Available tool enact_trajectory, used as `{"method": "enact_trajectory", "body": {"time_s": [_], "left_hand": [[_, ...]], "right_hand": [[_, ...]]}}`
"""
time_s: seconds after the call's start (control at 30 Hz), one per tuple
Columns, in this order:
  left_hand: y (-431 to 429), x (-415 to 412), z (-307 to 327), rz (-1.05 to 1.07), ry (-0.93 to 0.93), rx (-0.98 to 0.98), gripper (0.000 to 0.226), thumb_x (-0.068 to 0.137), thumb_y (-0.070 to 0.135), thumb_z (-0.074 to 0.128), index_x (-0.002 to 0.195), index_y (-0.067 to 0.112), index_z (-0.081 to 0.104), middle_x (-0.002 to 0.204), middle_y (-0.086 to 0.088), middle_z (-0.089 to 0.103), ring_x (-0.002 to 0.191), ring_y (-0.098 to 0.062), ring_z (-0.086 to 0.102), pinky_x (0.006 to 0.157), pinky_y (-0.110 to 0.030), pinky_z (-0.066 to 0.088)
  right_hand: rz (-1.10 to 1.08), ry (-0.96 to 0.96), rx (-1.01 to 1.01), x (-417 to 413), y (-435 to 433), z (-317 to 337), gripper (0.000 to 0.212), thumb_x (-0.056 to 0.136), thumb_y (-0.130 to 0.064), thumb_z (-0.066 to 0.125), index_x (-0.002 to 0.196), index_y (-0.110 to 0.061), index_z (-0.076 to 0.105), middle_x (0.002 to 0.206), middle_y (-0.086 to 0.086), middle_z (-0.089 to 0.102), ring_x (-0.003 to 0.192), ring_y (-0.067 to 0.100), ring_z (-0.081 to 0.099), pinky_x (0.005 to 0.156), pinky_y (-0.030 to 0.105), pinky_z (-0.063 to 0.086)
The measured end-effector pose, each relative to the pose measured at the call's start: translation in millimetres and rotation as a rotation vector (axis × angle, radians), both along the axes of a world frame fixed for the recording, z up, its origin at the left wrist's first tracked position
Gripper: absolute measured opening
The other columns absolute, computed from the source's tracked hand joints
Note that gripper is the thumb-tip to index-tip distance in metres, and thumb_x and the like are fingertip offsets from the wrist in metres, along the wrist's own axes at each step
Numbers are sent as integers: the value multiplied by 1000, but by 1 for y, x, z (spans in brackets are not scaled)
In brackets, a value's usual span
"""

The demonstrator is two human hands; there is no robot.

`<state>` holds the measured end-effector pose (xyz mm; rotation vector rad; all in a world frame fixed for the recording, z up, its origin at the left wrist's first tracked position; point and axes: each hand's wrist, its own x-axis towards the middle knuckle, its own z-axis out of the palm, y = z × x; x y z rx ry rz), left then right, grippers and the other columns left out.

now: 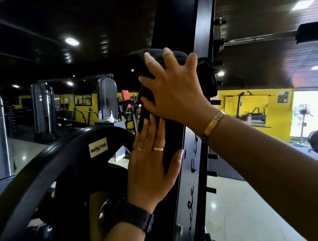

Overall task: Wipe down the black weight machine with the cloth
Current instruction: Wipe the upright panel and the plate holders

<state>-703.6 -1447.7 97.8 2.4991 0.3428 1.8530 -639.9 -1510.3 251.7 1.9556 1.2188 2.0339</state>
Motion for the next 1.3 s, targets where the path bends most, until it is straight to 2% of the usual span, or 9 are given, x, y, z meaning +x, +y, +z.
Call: {"method": "enact_trajectory", "body": {"time_s": [0.1, 0.2, 0.4, 0.57, 0.7, 0.9, 1.07, 1.17, 1.3], "left_hand": [[-1, -1, -1, 10, -12, 20, 70, 99, 59, 22, 153, 16, 12, 160, -3, 13, 150, -18, 9, 120, -24, -2], [-1, -2, -3, -24, -22, 8, 70, 99, 58, 26, 154, 15, 17, 161, -3, 14, 150, -18, 11, 121, -25, 2], [1, 0, -3, -13, -49, 9, 69, 98, 54, 32, 153, 14, 24, 161, -3, 19, 149, -14, 12, 120, -23, 3], [1, 1, -5, -27, -59, 21, 69, 98, 53, 32, 154, 15, 21, 161, -1, 15, 150, -14, 8, 120, -27, 5], [1, 2, -9, -55, -84, 15, 65, 99, 50, 33, 153, 17, 20, 161, 0, 16, 150, -16, 13, 121, -30, 8], [1, 0, -16, -87, -168, -6, 58, 95, 38, 43, 146, 10, 38, 154, -4, 33, 144, -21, 29, 114, -46, 31], [-1, -1, -15, -93, -176, -4, 55, 96, 37, 41, 142, 8, 44, 152, -8, 38, 142, -23, 32, 113, -46, 31], [2, -2, -16, -105, -177, -4, 55, 95, 37, 41, 143, 9, 42, 152, -5, 36, 143, -22, 30, 112, -47, 32], [3, -1, -16, -105, -167, 8, 57, 96, 37, 42, 146, 12, 35, 154, -4, 33, 144, -21, 27, 113, -49, 30]], "right_hand": [[72, -26, -39, 11, -11, -14, 48, 88, -59, 40, 123, -35, 61, 146, 2, 44, 130, 36, 43, 90, 56, 39], [191, 62, -52, 25, -29, -9, 52, 85, -59, 35, 124, -35, 61, 147, 3, 43, 130, 38, 41, 88, 60, 38], [147, 238, 19, 20, -21, 30, 48, 90, -57, 45, 132, -36, 53, 157, 0, 25, 139, 39, 23, 97, 62, 28], [13, 41, -34, -3, -3, 14, 52, 91, -55, 40, 132, -27, 54, 154, 3, 30, 138, 41, 27, 99, 62, 29], [43, -13, -157, -2, -13, -8, 47, 92, -52, 39, 132, -32, 53, 156, 0, 28, 140, 38, 27, 99, 62, 29], [210, 171, -76, 22, -43, -24, 56, 83, -56, 33, 128, -35, 58, 150, 2, 40, 132, 40, 34, 86, 63, 37], [134, 298, 12, 13, -26, 22, 49, 91, -51, 48, 137, -34, 49, 158, 1, 23, 139, 42, 21, 96, 65, 30], [68, 209, 14, 4, -8, 18, 51, 90, -56, 45, 134, -30, 53, 156, 3, 27, 138, 42, 25, 96, 64, 29], [48, 33, -40, -1, -4, -10, 55, 90, -61, 27, 124, -33, 61, 149, -1, 41, 134, 38, 37, 93, 59, 35]]}}
